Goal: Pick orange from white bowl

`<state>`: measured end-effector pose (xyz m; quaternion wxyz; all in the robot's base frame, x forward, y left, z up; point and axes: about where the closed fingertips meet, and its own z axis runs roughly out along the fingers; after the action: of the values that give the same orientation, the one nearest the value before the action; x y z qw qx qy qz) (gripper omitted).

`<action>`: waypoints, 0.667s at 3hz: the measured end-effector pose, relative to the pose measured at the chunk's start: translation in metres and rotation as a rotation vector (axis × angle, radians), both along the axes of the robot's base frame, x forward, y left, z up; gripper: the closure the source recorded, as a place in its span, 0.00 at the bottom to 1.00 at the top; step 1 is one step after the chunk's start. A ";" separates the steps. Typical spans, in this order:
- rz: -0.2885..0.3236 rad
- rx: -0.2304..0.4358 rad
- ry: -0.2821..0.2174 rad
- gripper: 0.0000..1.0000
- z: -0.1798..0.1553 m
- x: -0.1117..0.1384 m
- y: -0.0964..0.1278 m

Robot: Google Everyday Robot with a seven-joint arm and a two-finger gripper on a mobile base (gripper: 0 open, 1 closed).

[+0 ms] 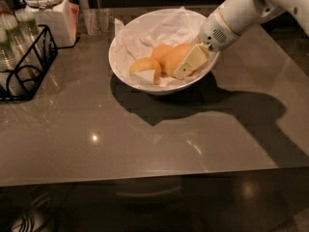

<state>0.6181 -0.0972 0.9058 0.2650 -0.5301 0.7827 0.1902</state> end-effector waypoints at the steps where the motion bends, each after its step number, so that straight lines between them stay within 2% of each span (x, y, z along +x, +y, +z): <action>1: 0.012 0.043 -0.093 1.00 0.039 -0.021 -0.011; 2: -0.002 0.068 -0.168 1.00 0.071 -0.049 -0.026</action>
Offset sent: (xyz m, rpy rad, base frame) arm -0.0857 -0.0516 0.1116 0.0935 -0.2623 -0.0340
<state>0.5694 -0.1228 0.9765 0.3478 -0.5340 0.7514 0.1710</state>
